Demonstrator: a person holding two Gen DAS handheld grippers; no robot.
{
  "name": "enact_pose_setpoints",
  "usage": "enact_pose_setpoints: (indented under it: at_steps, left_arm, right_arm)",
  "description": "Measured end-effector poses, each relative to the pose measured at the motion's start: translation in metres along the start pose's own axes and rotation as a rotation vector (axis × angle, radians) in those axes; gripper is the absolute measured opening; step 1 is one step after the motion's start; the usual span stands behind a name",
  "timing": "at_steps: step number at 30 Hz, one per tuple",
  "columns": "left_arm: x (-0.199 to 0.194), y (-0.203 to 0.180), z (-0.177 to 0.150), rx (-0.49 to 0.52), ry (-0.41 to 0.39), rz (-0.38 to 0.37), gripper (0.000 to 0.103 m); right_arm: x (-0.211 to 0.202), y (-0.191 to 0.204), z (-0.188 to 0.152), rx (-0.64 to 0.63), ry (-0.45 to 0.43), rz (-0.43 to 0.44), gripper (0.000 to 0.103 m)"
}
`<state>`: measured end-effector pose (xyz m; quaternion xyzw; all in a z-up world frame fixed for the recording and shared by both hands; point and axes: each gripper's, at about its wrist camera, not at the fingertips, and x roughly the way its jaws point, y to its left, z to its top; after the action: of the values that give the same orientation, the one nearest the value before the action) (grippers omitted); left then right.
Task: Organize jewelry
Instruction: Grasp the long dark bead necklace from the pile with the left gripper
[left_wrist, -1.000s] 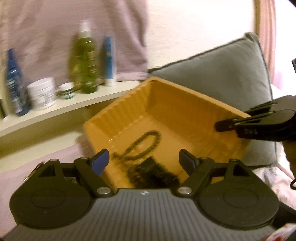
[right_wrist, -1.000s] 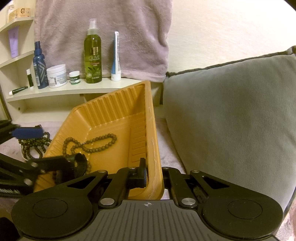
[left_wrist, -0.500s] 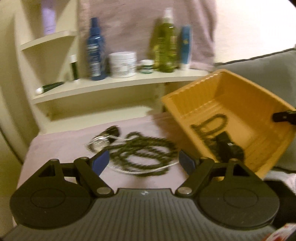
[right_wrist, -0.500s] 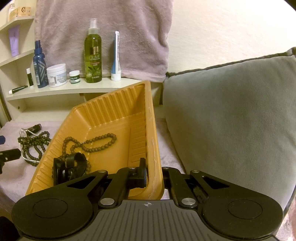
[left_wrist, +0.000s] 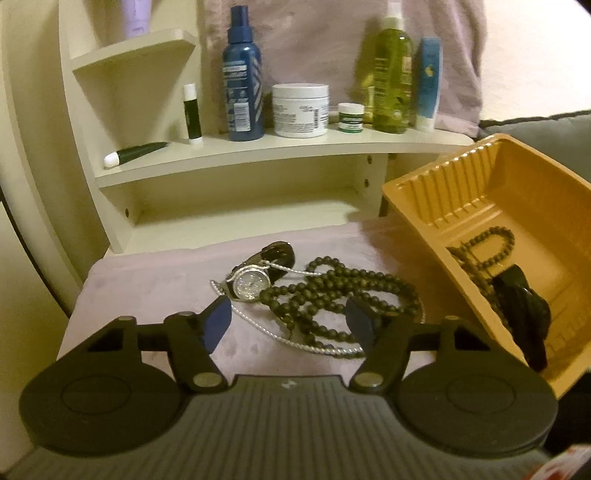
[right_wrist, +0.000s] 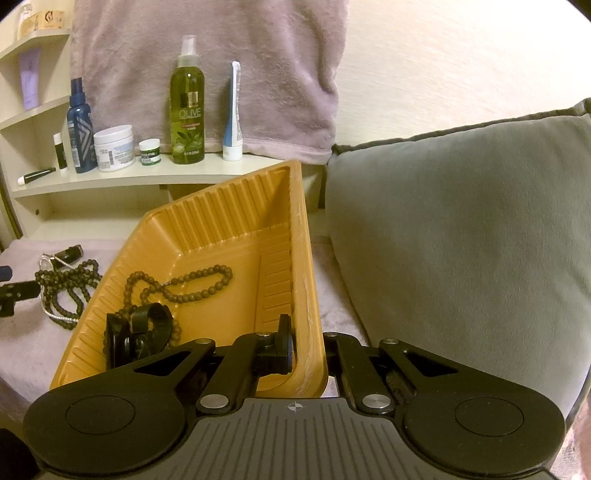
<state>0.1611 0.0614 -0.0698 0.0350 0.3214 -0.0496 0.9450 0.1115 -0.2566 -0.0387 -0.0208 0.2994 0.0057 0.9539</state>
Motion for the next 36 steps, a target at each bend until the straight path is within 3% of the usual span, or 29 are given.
enact_pose_setpoints:
  at_steps: [5,23,36]
  left_arm:
    - [0.013,0.003,0.007,-0.023,0.017,0.002,0.057]
    - [0.046,0.002,0.008,-0.01,0.09,-0.018,0.045]
    - [0.055,0.002,0.005,-0.005,0.105,-0.045,0.023]
  right_arm:
    - [0.001,-0.001,-0.001,-0.001,0.004,-0.003,0.005]
    - [0.004,-0.002,0.001,-0.005,0.01,-0.008,0.005]
    - [0.005,-0.002,-0.001,-0.003,0.01,-0.01,0.005]
